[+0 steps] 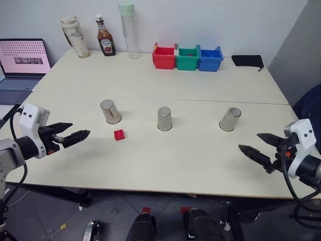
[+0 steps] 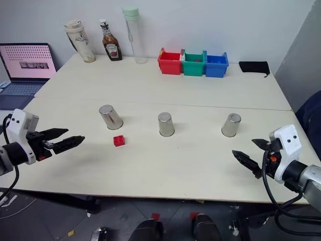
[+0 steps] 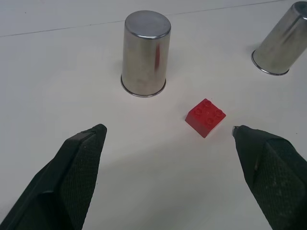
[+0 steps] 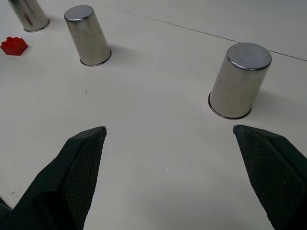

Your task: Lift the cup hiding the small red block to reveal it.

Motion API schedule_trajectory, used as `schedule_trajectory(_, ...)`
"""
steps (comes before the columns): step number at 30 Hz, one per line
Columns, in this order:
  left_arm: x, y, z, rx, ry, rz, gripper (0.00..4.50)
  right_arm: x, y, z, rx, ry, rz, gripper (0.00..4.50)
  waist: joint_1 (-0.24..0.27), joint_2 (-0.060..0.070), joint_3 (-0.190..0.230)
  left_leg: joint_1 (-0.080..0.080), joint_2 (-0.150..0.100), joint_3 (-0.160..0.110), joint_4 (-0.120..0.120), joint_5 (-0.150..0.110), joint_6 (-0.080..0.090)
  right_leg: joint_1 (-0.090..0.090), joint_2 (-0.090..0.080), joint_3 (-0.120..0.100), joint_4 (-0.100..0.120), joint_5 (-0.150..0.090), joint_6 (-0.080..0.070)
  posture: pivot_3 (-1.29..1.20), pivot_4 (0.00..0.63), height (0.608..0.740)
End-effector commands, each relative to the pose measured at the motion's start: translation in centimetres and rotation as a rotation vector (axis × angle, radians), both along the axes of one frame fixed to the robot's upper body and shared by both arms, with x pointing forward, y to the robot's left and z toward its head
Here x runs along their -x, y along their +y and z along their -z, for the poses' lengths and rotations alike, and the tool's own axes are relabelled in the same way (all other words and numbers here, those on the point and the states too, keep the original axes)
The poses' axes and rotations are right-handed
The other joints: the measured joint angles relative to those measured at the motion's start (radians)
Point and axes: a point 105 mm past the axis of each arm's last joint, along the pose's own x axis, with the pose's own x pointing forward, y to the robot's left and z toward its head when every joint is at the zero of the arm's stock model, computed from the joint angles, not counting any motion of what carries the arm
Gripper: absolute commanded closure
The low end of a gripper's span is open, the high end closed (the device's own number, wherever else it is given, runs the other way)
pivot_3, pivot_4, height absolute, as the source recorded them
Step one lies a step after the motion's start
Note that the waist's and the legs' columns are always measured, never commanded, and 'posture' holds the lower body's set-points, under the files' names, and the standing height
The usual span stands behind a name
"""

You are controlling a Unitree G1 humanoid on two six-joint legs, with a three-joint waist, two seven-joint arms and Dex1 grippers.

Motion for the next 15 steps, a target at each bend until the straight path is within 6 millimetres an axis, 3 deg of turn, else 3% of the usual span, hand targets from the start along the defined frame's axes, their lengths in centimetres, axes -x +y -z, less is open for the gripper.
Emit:
schedule_trajectory(1, -0.13, 0.14, -1.08, -0.035, -0.035, 0.007, 0.03, 0.00, 0.05, -1.13, 0.006, -0.055, -0.007, 0.00, 0.000, 0.000, 0.000, 0.000, 0.000, 0.000, 0.000, 0.000, 0.000, 0.000, 0.000, 0.000, 0.000, 0.000, 0.000, 0.00, 0.150, 0.740)
schedule_trajectory(15, 0.14, 0.68, -1.09, -0.052, -0.026, 0.011, 0.03, 0.30, 0.11, -0.71, -0.007, -0.048, 0.001, 0.00, 0.000, 0.000, 0.000, 0.000, 0.000, 0.000, 0.000, 0.000, 0.000, 0.000, 0.000, 0.000, 0.000, 0.000, 0.000, 0.00, 0.150, 0.740)
